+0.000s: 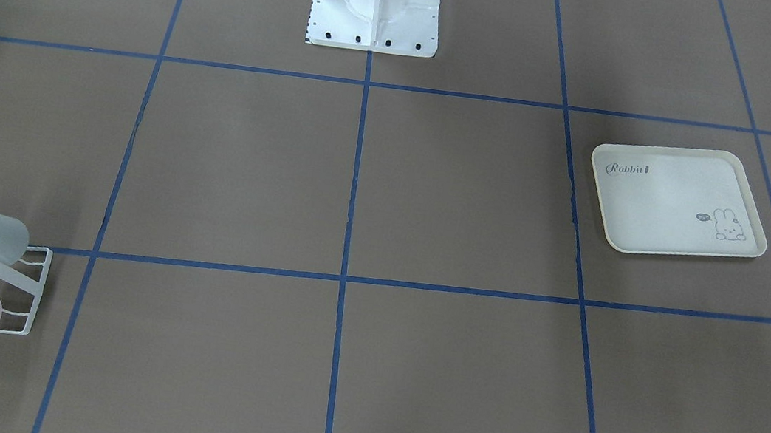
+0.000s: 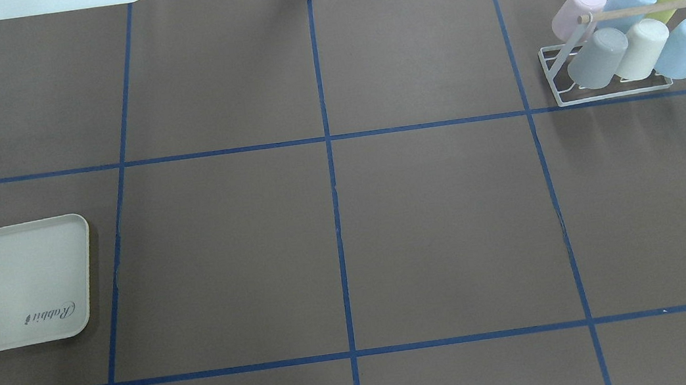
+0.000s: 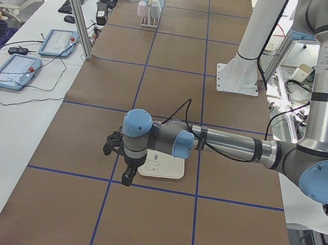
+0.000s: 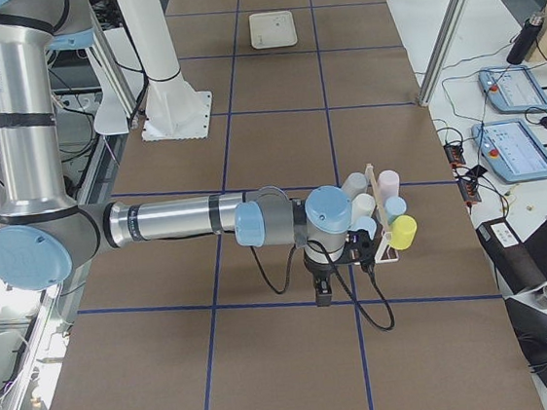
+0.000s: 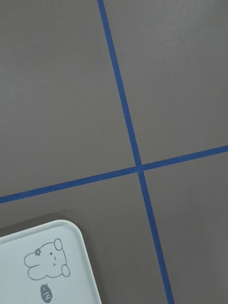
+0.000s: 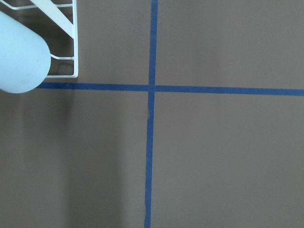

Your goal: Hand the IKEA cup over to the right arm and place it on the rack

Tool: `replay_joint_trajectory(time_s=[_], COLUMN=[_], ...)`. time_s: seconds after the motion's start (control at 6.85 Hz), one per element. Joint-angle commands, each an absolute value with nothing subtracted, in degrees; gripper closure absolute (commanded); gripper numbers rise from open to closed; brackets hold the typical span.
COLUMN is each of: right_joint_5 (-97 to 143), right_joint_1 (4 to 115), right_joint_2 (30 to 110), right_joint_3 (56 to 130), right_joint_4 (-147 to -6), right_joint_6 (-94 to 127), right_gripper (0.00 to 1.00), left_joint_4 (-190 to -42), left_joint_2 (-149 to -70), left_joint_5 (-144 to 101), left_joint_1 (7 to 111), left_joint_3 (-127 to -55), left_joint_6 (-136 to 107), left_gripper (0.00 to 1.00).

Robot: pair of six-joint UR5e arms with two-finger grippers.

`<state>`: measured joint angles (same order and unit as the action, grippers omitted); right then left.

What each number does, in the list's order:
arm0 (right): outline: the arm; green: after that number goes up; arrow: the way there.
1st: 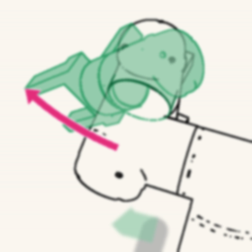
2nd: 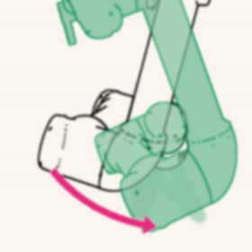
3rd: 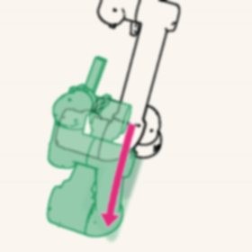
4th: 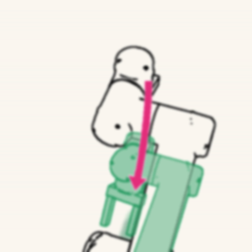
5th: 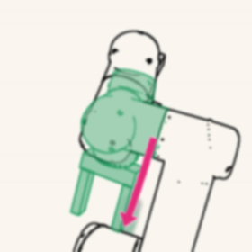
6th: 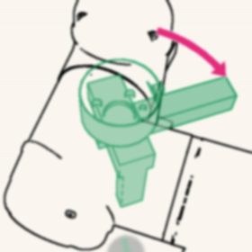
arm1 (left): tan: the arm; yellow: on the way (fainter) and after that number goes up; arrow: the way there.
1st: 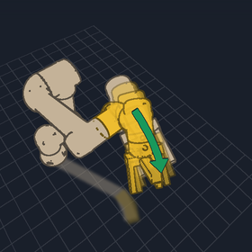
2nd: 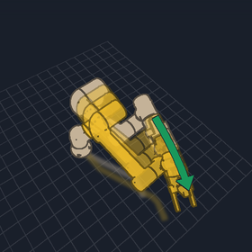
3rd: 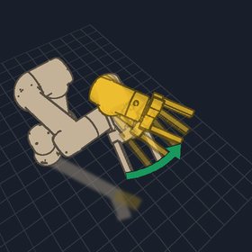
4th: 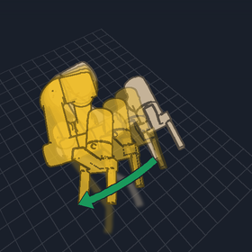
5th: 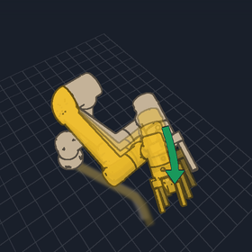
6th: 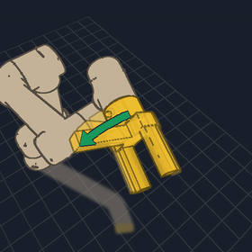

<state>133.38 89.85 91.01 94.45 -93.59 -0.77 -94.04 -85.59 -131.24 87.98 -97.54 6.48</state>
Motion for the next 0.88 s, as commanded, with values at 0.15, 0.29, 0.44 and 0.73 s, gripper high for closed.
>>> replay_joint_trajectory(time_s=[0.15,0.29,0.44,0.73], right_joint_5=[133.4,133.4,133.4,133.5], right_joint_1=[89.8,89.8,89.9,89.8], right_joint_2=[90.9,90.9,90.9,90.9], right_joint_3=[94.1,94.1,94.1,94.1], right_joint_4=[-93.7,-93.9,-93.9,-94.0], right_joint_6=[-0.1,-0.1,-0.1,-0.1], right_gripper=[0.0,0.0,0.0,0.0], left_joint_4=[-94.1,-94.1,-94.0,-94.1], left_joint_2=[-85.8,-86.0,-86.0,-86.0], left_joint_5=[-131.3,-131.3,-131.6,-131.7], left_joint_1=[88.0,88.0,88.0,87.9], left_joint_3=[-96.6,-95.9,-95.9,-95.8], left_joint_6=[6.4,6.4,6.4,6.3], left_gripper=[0.0,0.0,0.0,0.0])
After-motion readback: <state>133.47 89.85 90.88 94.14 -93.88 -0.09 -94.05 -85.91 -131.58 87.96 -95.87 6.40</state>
